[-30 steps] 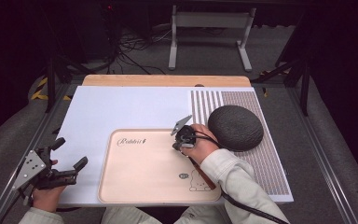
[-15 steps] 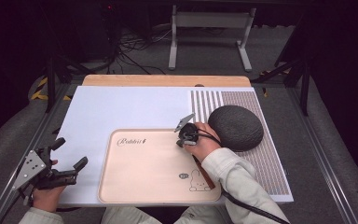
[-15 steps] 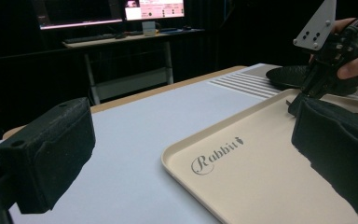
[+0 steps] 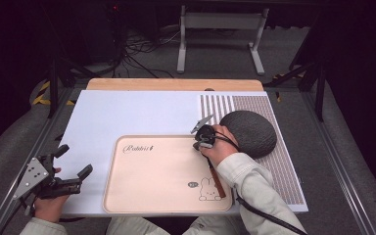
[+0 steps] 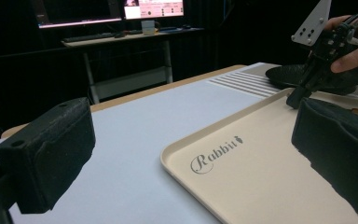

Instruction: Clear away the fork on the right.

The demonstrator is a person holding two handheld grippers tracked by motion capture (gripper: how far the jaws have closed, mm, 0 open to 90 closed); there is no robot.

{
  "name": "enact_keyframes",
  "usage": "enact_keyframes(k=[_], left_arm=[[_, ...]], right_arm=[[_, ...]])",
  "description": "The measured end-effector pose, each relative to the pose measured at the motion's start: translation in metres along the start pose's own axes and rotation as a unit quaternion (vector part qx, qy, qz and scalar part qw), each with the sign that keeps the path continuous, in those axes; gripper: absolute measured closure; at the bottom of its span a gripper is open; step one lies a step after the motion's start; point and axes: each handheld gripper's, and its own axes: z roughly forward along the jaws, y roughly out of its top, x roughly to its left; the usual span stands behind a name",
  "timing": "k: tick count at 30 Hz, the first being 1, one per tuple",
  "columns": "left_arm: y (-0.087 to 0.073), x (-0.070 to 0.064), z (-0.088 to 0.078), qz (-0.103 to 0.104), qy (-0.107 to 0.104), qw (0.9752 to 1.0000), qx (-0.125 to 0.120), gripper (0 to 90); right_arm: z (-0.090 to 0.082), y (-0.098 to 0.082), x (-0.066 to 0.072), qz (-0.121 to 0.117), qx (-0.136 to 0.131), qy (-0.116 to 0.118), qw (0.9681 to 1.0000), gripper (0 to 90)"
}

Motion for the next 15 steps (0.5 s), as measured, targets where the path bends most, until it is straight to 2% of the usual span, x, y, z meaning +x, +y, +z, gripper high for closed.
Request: enact_keyframes(k=[15], left_arm=[[0.0,0.0,0.0,-0.001,0.0,1.0,0.001,0.1]], right_arm=[[-0.007,-0.012,-0.018,0.042,0.013,-0.026,0.9987,90.0]])
